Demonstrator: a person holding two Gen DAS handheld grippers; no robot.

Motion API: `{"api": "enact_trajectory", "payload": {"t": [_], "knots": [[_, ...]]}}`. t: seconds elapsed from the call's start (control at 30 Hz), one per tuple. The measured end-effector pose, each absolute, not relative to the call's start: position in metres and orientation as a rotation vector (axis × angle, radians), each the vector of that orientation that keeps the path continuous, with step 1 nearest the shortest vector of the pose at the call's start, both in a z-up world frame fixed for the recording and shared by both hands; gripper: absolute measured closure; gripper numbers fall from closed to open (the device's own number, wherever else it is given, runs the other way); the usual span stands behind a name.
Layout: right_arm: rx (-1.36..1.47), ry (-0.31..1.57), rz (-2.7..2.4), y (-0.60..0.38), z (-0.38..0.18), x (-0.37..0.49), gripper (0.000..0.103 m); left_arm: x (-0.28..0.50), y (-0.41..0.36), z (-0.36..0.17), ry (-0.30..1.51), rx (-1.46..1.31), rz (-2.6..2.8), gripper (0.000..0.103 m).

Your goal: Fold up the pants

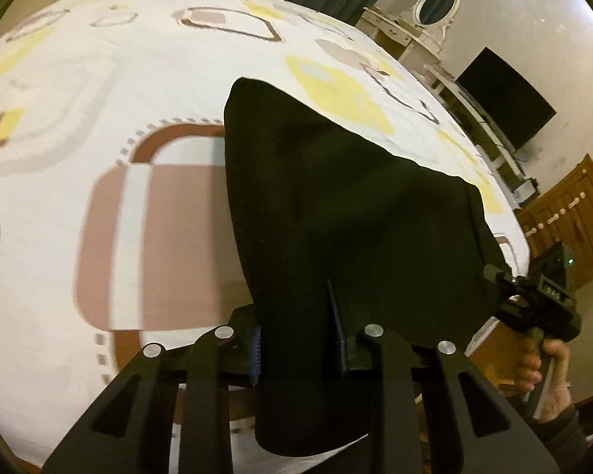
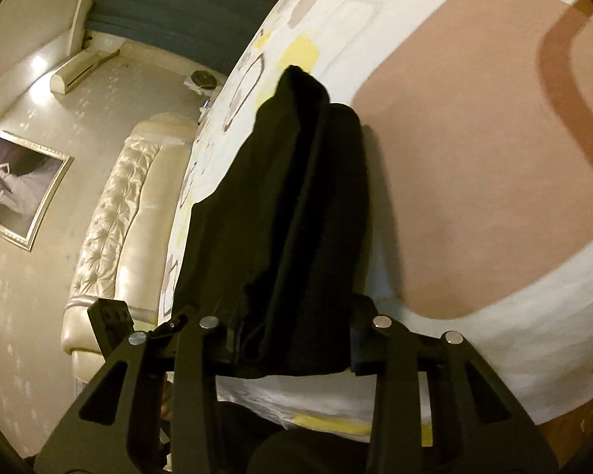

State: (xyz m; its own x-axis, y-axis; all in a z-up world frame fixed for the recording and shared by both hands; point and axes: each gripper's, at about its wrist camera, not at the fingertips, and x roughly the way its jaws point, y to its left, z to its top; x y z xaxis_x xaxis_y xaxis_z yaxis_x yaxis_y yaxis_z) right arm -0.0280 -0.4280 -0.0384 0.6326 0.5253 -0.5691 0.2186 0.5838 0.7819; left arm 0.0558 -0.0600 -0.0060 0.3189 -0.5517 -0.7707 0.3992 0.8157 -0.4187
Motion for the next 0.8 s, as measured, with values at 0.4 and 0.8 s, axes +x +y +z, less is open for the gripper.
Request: {"api": "enact_trajectory", "payload": {"t": [0.4, 0.8], "knots": [[0.910, 0.982, 0.367, -0.332, -0.043, 0.035, 0.068, 0.066, 0.042, 0.001, 1.062, -0.174, -0.470, 0.075], [0.912, 1.013, 0.377, -0.313, -0.061, 0.039, 0.068, 0.060, 0.065, -0.008, 1.048, -0.184, -0.450, 0.073]]}}
